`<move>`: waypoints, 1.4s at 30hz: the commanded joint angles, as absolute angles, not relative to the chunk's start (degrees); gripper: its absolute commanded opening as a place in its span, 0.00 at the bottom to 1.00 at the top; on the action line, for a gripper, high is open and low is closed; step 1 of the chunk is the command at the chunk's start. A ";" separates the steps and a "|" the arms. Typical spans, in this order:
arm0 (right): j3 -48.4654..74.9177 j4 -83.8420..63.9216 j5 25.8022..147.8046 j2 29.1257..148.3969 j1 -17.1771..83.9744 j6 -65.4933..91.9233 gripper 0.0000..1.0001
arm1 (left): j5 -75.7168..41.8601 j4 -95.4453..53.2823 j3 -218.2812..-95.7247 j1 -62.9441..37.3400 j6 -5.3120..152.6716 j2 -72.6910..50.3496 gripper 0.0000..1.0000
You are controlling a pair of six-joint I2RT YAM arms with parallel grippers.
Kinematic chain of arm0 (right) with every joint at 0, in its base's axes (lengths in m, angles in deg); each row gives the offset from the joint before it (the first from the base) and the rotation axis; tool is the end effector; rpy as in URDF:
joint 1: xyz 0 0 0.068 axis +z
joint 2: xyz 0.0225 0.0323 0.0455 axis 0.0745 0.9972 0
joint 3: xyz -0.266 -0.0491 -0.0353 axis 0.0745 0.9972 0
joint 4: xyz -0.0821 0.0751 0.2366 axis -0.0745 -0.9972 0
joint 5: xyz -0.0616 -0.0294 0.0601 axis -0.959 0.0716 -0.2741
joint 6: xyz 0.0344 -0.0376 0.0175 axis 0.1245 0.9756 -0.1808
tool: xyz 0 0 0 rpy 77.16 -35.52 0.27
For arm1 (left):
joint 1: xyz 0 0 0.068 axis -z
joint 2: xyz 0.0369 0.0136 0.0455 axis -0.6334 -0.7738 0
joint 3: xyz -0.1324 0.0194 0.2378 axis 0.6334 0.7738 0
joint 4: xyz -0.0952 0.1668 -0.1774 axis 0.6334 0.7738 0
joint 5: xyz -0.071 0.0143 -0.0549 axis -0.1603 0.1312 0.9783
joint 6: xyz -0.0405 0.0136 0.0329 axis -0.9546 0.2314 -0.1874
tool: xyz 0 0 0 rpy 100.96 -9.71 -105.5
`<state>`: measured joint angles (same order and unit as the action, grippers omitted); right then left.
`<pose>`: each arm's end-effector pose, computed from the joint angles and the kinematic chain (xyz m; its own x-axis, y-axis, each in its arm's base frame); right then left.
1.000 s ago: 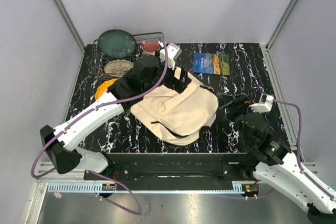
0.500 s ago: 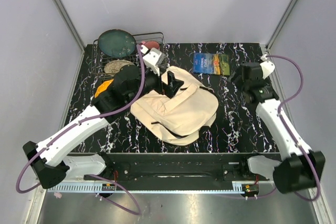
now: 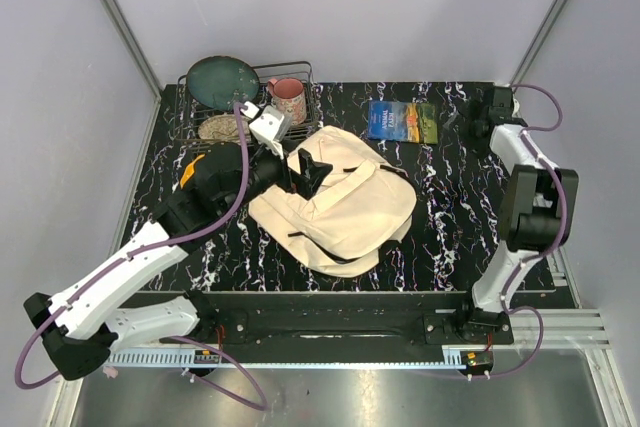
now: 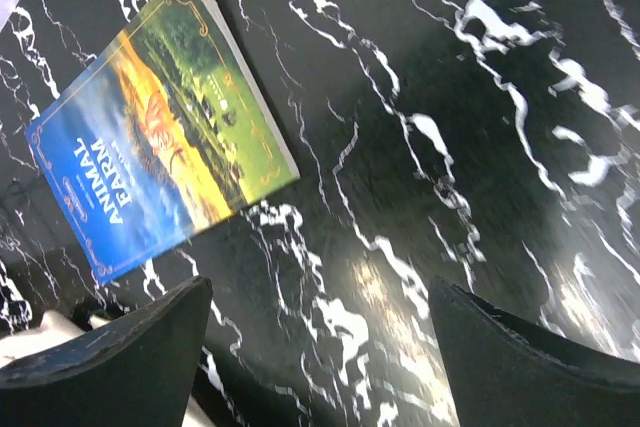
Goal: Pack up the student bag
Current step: Adjust the book at the center of the board.
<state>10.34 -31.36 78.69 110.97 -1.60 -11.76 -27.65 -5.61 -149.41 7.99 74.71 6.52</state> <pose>0.4012 -0.0416 0.2424 -0.5591 0.5871 -0.5854 0.4735 0.8058 0.3558 0.1530 -0.1635 0.4131 -0.2047 -0.0480 -0.9777 0.6792 0.7123 -0.1772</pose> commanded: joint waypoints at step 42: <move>-57.92 -42.85 105.87 166.94 -3.02 -7.66 0.70 | -28.80 0.27 -152.33 5.96 79.55 3.07 0.99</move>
